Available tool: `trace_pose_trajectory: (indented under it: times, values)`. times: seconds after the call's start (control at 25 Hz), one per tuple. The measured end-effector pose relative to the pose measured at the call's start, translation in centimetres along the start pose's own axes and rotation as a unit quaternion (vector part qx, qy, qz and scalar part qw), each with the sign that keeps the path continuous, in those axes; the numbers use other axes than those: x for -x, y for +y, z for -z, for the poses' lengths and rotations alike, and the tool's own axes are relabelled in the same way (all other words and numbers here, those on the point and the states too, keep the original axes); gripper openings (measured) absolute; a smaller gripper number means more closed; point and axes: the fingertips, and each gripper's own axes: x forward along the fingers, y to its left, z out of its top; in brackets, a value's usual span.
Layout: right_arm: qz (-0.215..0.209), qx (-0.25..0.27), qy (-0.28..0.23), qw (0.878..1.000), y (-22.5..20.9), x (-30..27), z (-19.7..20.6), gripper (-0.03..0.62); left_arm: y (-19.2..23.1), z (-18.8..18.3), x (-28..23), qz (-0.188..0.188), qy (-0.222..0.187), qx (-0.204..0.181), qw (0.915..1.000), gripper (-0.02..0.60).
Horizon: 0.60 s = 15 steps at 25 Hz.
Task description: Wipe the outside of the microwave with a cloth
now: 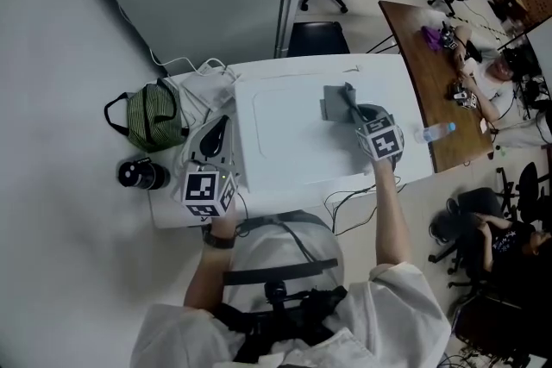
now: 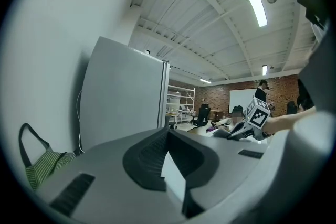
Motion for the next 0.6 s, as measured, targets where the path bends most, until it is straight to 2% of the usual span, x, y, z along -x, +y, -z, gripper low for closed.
trace_pose_trajectory:
  times: [0.2, 0.28, 0.36, 0.44, 0.52, 0.6]
  values:
    - [0.084, -0.031, 0.053, 0.995, -9.3, 2.9, 6.4, 0.021, -1.2, -0.2, -1.0, 0.002, 0.001, -0.002, 1.0, 0.028]
    - [0.129, -0.035, 0.083, 0.987, -12.5, 4.5, 8.9, 0.021, -1.6, -0.1, -1.3, 0.004, 0.001, -0.002, 1.0, 0.028]
    - [0.175, -0.013, 0.115, 0.978, -14.6, 6.3, 10.3, 0.021, -1.7, -0.1, -1.4, 0.004, 0.003, -0.001, 1.0, 0.028]
    - [0.197, 0.011, 0.113, 0.974, -14.5, 8.0, 9.5, 0.021, -1.6, 0.1, -1.2, 0.0, 0.004, -0.001, 1.0, 0.028]
    - [0.197, 0.037, 0.073, 0.977, -12.0, 9.4, 6.3, 0.021, -1.3, 0.3, -0.9, -0.006, 0.004, -0.002, 1.0, 0.028]
    - [0.18, 0.072, 0.016, 0.981, -7.2, 10.5, 1.5, 0.023, -0.7, 0.3, -0.5, -0.013, 0.003, -0.006, 0.9999, 0.028]
